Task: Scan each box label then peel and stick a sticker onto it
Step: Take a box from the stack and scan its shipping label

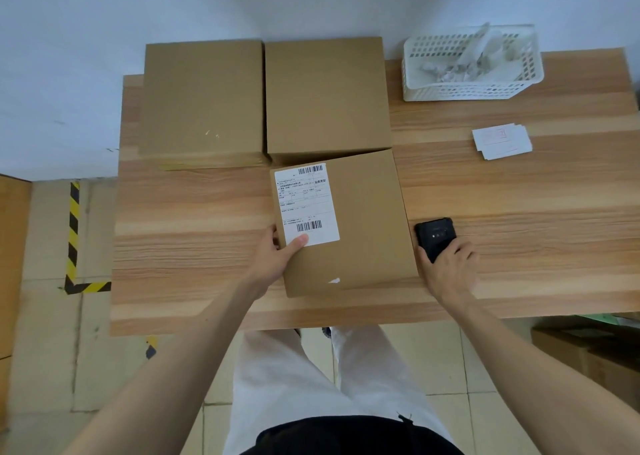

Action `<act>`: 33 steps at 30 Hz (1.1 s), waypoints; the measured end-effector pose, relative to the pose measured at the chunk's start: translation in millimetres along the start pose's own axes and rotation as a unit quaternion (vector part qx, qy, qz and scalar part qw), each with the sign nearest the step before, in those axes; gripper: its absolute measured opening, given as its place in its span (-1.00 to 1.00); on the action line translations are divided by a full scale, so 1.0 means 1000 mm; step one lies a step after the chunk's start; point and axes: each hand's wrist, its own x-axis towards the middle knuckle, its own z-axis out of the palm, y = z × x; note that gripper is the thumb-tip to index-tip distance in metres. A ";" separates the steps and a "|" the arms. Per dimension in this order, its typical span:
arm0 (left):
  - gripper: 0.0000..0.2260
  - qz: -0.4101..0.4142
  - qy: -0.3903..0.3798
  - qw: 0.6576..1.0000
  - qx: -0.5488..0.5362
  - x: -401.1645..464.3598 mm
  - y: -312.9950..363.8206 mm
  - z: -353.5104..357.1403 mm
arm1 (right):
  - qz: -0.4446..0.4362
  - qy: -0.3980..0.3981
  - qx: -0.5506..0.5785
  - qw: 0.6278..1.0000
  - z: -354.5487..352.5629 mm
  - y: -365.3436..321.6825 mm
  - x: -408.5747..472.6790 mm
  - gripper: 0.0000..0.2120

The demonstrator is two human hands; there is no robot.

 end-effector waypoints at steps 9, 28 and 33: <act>-0.39 -0.012 -0.003 1.000 -0.017 -0.001 0.000 -0.002 | -0.030 0.027 0.009 0.999 -0.001 0.006 0.002 -0.16; -0.34 0.004 -0.006 0.999 -0.038 -0.009 0.006 -0.003 | -0.144 0.004 0.215 0.966 -0.149 -0.027 -0.053 -0.50; -0.40 0.012 -0.010 0.999 -0.049 -0.011 0.007 -0.004 | -0.233 -0.038 0.055 0.970 -0.189 -0.073 -0.093 -0.56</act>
